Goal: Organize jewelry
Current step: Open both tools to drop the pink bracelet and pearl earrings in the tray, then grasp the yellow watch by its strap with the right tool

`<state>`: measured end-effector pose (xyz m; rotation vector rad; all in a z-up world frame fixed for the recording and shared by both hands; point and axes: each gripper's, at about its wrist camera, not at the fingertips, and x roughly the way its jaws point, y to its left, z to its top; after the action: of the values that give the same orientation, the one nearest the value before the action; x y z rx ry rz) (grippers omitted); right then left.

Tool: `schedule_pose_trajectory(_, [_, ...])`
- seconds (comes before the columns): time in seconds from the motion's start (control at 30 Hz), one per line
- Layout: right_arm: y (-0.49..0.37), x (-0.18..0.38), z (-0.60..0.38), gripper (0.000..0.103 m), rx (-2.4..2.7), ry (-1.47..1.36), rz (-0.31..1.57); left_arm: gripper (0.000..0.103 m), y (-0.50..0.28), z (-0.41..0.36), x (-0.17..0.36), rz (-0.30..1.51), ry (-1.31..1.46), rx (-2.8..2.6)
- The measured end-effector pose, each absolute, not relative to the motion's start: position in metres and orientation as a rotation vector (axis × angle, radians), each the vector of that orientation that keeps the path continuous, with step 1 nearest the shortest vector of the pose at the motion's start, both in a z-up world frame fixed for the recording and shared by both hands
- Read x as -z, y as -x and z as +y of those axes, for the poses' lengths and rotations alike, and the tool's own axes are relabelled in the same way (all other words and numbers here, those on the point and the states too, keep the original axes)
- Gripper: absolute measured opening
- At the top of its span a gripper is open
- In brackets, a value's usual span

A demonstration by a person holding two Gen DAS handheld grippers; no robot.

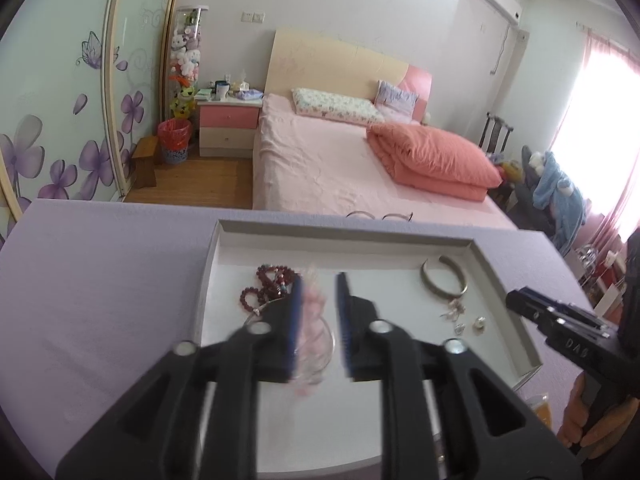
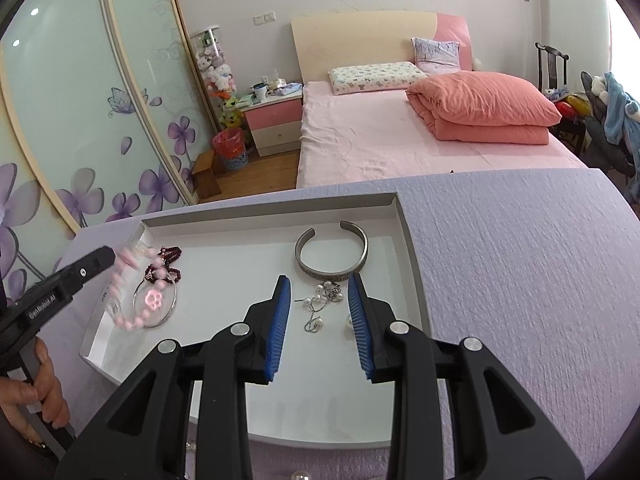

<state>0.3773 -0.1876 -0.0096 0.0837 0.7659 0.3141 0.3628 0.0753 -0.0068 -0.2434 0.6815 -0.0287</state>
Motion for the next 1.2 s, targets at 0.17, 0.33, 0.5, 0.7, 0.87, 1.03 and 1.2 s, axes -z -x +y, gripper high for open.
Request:
schedule_pose_trajectory(0.17, [-0.365, 0.001, -0.194, 0.032, -0.295, -0.071, 0.725, 0.062, -0.344, 0.086, -0.012, 0.619, 0.271, 0.011])
schedule_pose_trajectory(0.33, [-0.35, -0.007, -0.205, 0.046, -0.281, -0.078, 0.69, 0.078, -0.316, 0.091, -0.024, 0.581, 0.251, -0.023])
schedule_pose_trajectory(0.5, [-0.329, -0.014, -0.217, 0.053, -0.281, -0.088, 0.661, 0.084, -0.28, 0.091, -0.031, 0.56, 0.237, -0.029])
schedule_pose_trajectory(0.7, [-0.296, -0.013, -0.232, 0.058, -0.279, -0.116, 0.643, 0.087, -0.236, 0.085, -0.031, 0.558, 0.221, -0.03])
schedule_pose_trajectory(0.87, [-0.269, -0.003, -0.24, 0.073, -0.249, -0.125, 0.643, 0.092, -0.198, 0.079, -0.026, 0.565, 0.201, -0.039])
schedule_pose_trajectory(1.03, [-0.247, 0.014, -0.245, 0.093, -0.224, -0.116, 0.655, 0.1, -0.165, 0.073, -0.014, 0.57, 0.207, -0.027])
schedule_pose_trajectory(1.2, [-0.237, 0.031, -0.242, 0.097, -0.214, -0.064, 0.701, 0.101, -0.146, 0.065, -0.002, 0.579, 0.2, -0.009])
